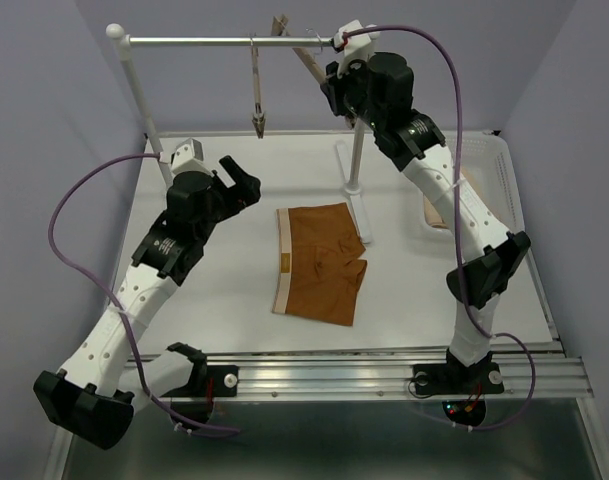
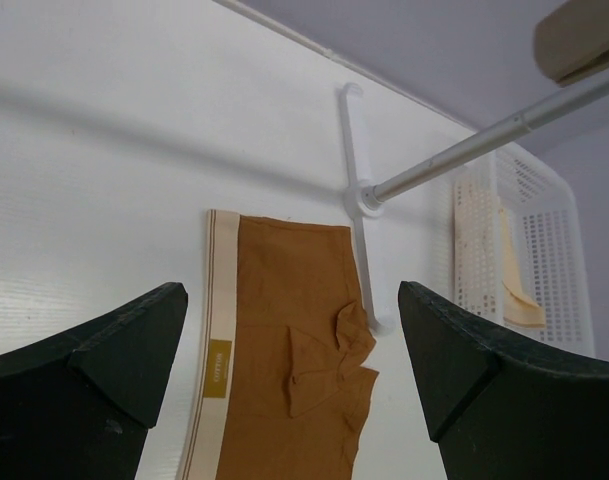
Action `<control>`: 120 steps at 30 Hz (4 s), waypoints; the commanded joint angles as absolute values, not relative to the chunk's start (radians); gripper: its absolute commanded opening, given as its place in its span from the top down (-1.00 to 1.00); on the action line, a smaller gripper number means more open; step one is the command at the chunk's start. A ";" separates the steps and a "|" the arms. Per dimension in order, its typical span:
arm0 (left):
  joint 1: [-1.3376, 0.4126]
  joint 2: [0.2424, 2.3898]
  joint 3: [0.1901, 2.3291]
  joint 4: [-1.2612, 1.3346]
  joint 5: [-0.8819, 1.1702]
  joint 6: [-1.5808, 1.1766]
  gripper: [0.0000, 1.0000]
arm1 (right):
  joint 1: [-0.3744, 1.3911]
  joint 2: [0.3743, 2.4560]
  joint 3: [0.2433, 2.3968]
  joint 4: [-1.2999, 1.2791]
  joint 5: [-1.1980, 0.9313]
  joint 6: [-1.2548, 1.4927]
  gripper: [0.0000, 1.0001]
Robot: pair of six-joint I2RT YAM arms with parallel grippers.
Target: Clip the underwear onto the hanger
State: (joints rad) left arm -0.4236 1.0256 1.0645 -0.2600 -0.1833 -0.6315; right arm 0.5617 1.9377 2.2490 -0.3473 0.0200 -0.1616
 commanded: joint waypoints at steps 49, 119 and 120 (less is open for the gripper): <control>-0.710 1.278 1.362 0.080 -0.052 -0.644 -0.98 | 0.615 1.233 1.158 -0.124 -0.086 -0.064 0.99; -0.505 1.091 0.968 0.428 0.485 -0.597 1.00 | 0.314 1.161 0.749 0.859 -1.029 0.813 -1.00; -0.502 1.089 0.965 0.439 0.512 -0.609 1.00 | 0.314 1.166 0.738 0.924 -1.025 0.837 -1.00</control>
